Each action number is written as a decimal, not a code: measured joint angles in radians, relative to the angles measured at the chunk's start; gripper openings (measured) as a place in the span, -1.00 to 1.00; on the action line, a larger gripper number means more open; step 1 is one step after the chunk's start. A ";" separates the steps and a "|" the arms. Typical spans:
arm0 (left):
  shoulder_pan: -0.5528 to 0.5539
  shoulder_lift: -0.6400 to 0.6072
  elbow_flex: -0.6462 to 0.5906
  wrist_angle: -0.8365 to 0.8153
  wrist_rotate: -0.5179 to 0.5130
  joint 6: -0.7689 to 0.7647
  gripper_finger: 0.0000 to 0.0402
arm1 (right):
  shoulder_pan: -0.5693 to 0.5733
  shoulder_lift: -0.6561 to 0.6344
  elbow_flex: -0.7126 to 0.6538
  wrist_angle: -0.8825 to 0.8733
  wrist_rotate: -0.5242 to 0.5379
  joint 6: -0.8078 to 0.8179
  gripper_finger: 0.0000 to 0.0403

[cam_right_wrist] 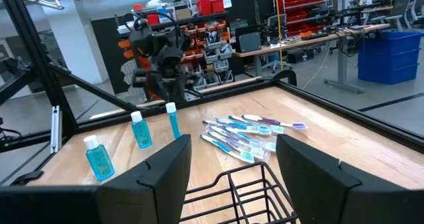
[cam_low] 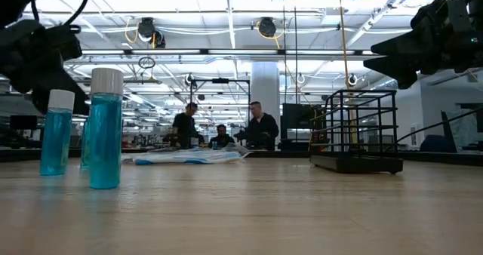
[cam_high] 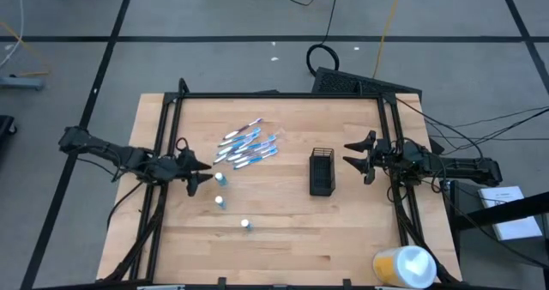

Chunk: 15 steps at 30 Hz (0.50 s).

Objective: Pick & Place toothbrushing station
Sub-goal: Put the mouthwash into the middle section of the mesh organizer

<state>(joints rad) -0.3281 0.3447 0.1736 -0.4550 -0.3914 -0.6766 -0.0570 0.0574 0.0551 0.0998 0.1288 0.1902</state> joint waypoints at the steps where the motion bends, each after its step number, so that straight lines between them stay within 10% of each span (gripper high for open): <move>1: -0.008 0.003 -0.001 -0.023 0.000 -0.009 0.01 | 0.000 0.000 0.000 0.000 0.000 0.000 0.05; 15: -0.068 0.233 -0.002 -0.082 0.076 -0.082 0.01 | 0.000 0.000 0.000 0.000 0.000 0.000 0.05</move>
<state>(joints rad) -0.3958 0.5778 0.1719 -0.5373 -0.3150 -0.7590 -0.0574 0.0570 0.0555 0.0998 0.1291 0.1902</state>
